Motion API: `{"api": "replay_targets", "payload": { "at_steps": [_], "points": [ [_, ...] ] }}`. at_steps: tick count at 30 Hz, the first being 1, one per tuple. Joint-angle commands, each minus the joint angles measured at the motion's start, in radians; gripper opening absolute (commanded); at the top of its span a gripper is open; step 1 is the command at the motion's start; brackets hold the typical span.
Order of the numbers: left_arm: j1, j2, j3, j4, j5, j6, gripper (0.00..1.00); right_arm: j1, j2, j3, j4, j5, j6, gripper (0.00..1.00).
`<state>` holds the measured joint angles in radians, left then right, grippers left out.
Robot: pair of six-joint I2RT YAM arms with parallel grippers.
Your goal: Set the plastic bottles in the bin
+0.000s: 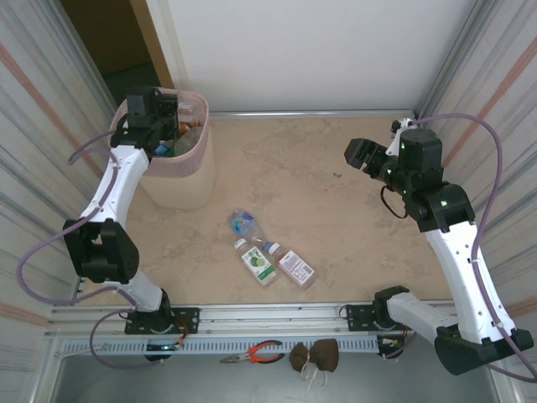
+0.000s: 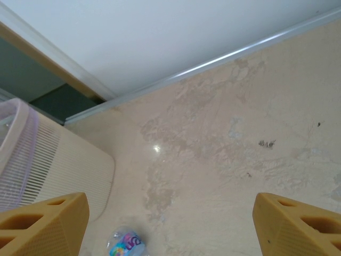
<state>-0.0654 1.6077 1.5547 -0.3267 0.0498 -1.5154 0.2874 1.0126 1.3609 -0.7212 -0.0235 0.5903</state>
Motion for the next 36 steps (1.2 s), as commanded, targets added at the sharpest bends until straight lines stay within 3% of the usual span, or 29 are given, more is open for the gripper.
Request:
{"api": "replay_targets", "payload": {
  "at_steps": [1,12,22,36],
  "points": [
    [0.007,-0.078,-0.007,-0.022,-0.033,0.027,0.62,-0.007,-0.016,-0.009,-0.004,0.005,-0.026,0.79],
    [0.01,-0.085,-0.008,-0.031,-0.02,0.045,0.61,-0.007,-0.016,-0.013,-0.002,-0.001,-0.026,0.8],
    [0.025,0.014,0.008,0.009,0.035,0.04,0.38,-0.007,-0.018,-0.018,-0.003,0.006,-0.025,0.8],
    [0.038,0.015,-0.006,0.082,0.105,0.058,0.32,-0.006,-0.018,-0.023,-0.004,-0.004,-0.02,0.8]
  ]
}}
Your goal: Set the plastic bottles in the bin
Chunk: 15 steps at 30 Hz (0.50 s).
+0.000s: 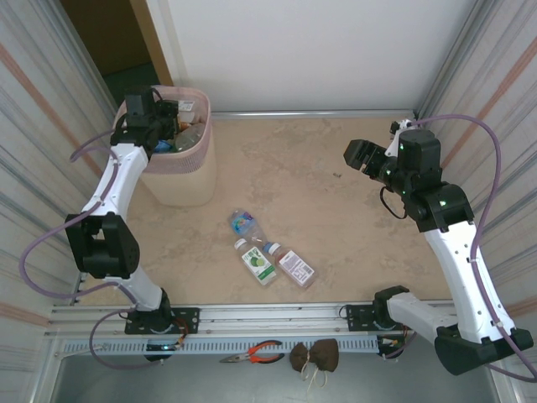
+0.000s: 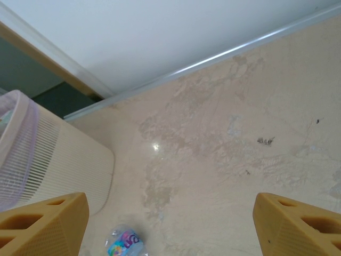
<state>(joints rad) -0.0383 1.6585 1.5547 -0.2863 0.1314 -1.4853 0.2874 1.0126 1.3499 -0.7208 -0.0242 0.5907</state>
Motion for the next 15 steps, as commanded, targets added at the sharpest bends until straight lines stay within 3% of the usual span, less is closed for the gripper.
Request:
{"api": "replay_targets", "payload": {
  "at_steps": [1,15],
  "points": [
    [0.011,-0.046,-0.011,0.04,0.021,0.03,0.32,-0.007,-0.018,-0.012,-0.005,-0.009,-0.02,0.8],
    [0.033,-0.217,-0.091,0.031,0.056,0.102,0.37,0.016,0.028,-0.012,-0.068,-0.214,-0.04,0.75]
  ]
}}
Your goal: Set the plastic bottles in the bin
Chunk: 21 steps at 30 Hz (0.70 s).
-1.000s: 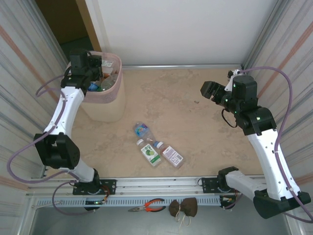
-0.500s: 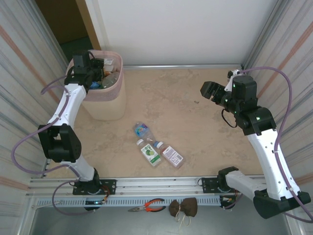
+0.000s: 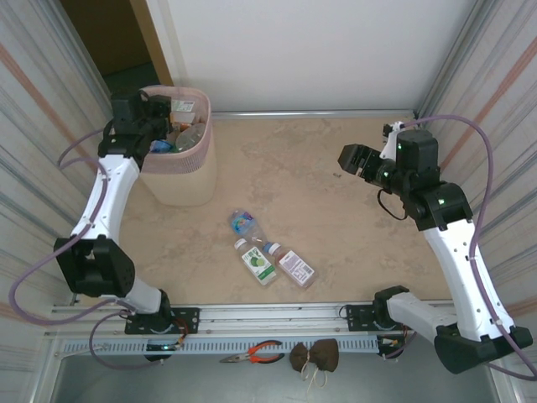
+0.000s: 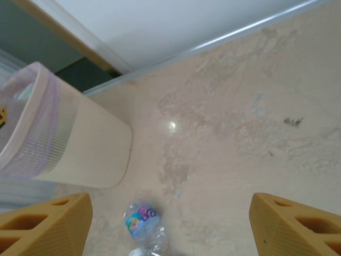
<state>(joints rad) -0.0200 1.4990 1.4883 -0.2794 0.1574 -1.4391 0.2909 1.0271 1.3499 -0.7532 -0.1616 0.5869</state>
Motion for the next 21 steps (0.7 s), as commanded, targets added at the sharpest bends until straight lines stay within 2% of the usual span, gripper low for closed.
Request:
{"api": "replay_targets", "payload": {
  "at_steps": [1,5,16,21],
  "points": [
    [0.014,-0.072,-0.037,0.028,0.036,0.076,0.38,0.024,0.021,-0.012,-0.046,-0.089,-0.044,0.75],
    [0.014,-0.136,-0.08,0.045,0.065,0.187,0.39,0.106,0.058,-0.004,-0.09,-0.063,-0.089,0.74],
    [0.016,-0.276,-0.137,-0.03,0.161,0.498,0.39,0.373,0.205,0.022,-0.2,0.151,-0.191,0.7],
    [0.016,-0.332,-0.221,0.009,0.258,0.54,0.41,0.484,0.282,0.028,-0.254,0.198,-0.246,0.69]
  ]
}}
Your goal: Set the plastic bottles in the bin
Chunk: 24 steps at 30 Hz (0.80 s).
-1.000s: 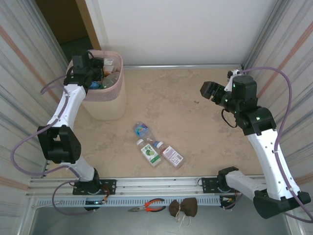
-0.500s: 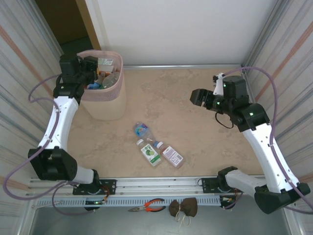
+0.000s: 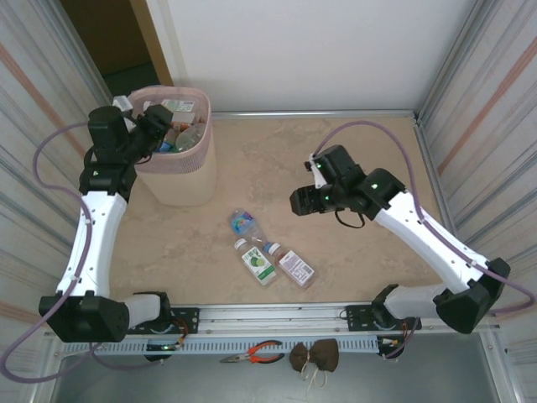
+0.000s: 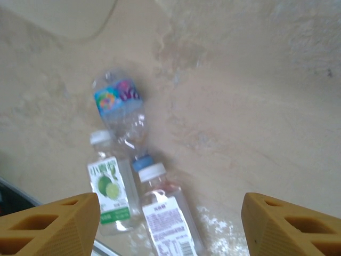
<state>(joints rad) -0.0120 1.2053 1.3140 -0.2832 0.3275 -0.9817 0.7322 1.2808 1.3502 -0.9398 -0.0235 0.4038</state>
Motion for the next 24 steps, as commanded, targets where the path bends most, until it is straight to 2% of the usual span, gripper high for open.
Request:
{"api": "replay_targets", "payload": {
  "at_steps": [1,5,12,24],
  "points": [
    [0.007,-0.047,-0.06,0.019,0.102,0.086,0.41,0.06,0.045,0.029,-0.076,0.065,-0.074,0.68],
    [0.008,-0.086,-0.109,-0.019,0.131,0.137,0.43,0.13,0.138,0.044,-0.122,0.08,-0.115,0.63],
    [0.01,-0.186,-0.189,-0.106,0.135,0.269,0.43,0.225,0.314,0.079,-0.167,0.116,-0.152,0.62],
    [0.014,-0.336,-0.298,-0.175,0.11,0.321,0.44,0.303,0.533,0.125,-0.137,0.1,-0.161,0.59]
  ]
}}
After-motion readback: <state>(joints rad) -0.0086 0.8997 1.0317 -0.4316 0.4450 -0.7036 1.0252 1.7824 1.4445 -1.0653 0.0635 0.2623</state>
